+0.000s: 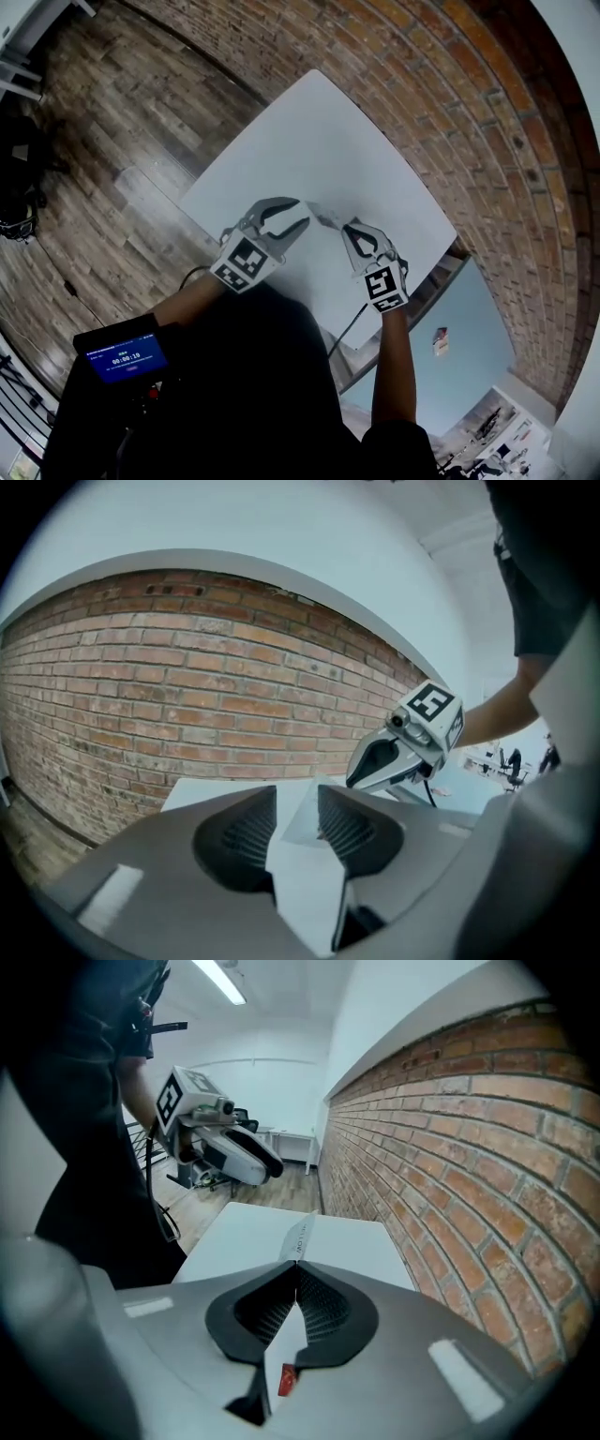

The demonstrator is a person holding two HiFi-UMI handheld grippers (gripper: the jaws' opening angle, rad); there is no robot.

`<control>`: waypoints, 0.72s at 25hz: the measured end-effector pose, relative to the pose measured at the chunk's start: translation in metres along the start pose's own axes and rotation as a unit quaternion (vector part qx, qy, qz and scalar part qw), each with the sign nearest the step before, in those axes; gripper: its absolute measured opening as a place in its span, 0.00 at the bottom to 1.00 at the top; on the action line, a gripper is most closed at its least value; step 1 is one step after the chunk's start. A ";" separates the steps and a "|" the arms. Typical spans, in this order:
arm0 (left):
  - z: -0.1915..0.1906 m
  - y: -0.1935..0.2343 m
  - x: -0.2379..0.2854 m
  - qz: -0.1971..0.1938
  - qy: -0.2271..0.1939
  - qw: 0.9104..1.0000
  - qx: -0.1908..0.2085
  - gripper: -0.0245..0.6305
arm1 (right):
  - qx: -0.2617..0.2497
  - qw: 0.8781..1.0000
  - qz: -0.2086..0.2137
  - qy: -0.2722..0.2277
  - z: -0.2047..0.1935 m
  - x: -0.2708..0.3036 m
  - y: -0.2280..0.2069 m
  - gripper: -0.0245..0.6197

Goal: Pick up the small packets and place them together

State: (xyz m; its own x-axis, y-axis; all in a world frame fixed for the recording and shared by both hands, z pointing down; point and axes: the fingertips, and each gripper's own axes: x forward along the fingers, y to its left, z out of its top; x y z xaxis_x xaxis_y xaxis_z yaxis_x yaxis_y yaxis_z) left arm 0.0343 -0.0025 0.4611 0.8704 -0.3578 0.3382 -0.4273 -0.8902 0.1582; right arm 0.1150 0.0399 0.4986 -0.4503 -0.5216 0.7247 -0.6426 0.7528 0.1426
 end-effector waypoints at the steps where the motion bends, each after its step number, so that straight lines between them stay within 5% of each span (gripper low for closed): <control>1: -0.003 0.000 0.000 -0.004 0.003 1.000 0.008 0.25 | -0.008 1.000 0.000 0.003 0.002 -0.003 0.003 0.05; 18: -0.041 -0.025 0.009 -0.081 0.056 0.992 0.076 0.26 | -0.080 0.997 -0.007 0.007 0.021 -0.025 0.039 0.05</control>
State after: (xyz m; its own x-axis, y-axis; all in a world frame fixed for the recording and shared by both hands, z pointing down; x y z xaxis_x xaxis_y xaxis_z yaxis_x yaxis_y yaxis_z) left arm 0.0426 0.0280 0.4978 0.8887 -0.1801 0.4217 -0.2344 -0.9688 0.0802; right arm 0.0886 0.0738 0.4723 -0.4327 -0.5271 0.7314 -0.5411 0.8007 0.2570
